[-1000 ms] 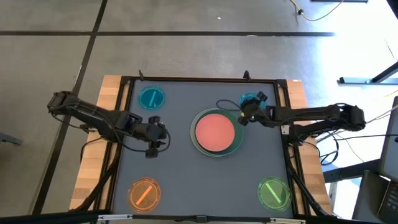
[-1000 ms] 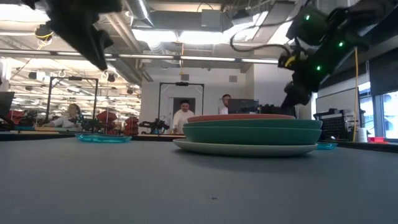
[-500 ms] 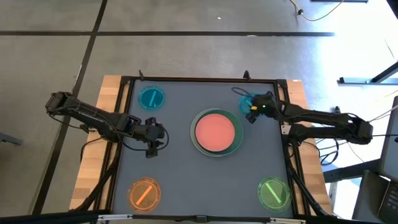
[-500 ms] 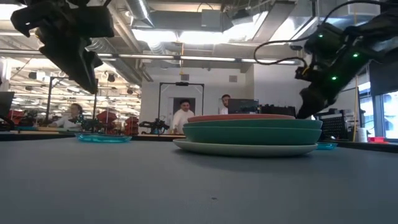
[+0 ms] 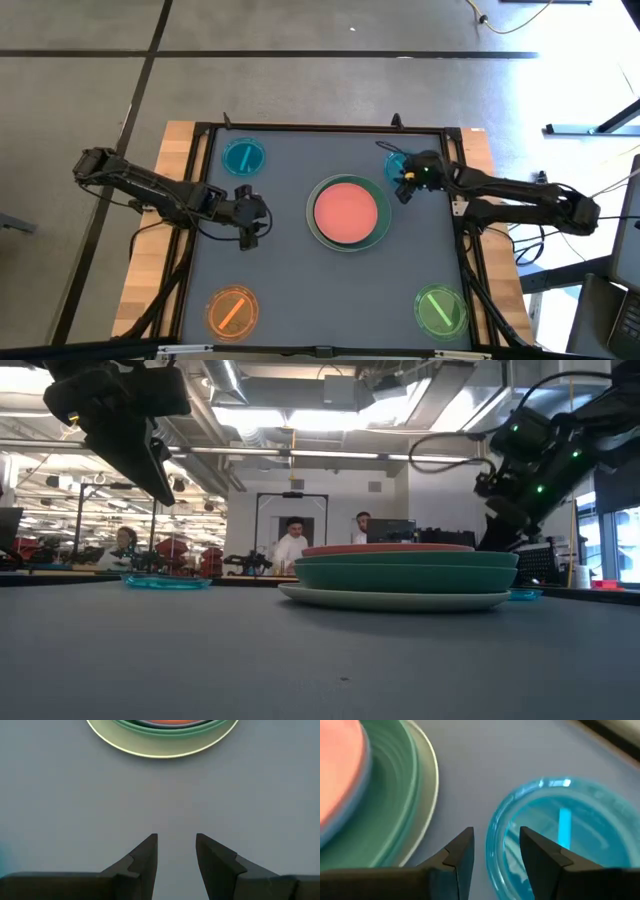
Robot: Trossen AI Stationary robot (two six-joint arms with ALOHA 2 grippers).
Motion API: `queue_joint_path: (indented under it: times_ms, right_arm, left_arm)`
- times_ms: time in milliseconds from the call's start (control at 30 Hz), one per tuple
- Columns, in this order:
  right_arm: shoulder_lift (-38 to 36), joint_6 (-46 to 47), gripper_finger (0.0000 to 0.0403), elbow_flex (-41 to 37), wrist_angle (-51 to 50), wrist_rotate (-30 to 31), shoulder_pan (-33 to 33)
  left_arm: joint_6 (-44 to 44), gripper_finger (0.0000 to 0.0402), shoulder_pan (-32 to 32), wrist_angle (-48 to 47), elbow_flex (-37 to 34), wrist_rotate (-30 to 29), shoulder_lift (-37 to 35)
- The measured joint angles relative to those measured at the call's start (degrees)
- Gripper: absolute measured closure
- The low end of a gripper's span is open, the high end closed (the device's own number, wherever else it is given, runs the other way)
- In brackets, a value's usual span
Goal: Stack plastic plates
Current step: Stack the right transparent blue plate on top of the orange plate
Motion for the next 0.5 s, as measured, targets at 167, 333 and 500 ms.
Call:
queue_joint_path:
  times_ms: [167, 333, 500]
  right_arm:
    - [4.9, 0.7, 0.0253, 0.0, -0.2, -1.0, 0.0]
    - [7.2, 0.9, 0.0253, 0.0, 0.3, -0.7, 0.0]
    - [8.4, 0.9, 0.0253, 0.0, 0.6, -1.0, 0.0]
  left_arm:
    - [0.0, 0.0274, 0.0, 0.1, 0.0, 0.0, 0.0]
    - [1.6, 0.0274, 0.0, 0.1, 0.0, 0.0, 0.0]
    - [2.0, 0.0274, 0.0, 0.1, 0.0, -1.1, 0.0]
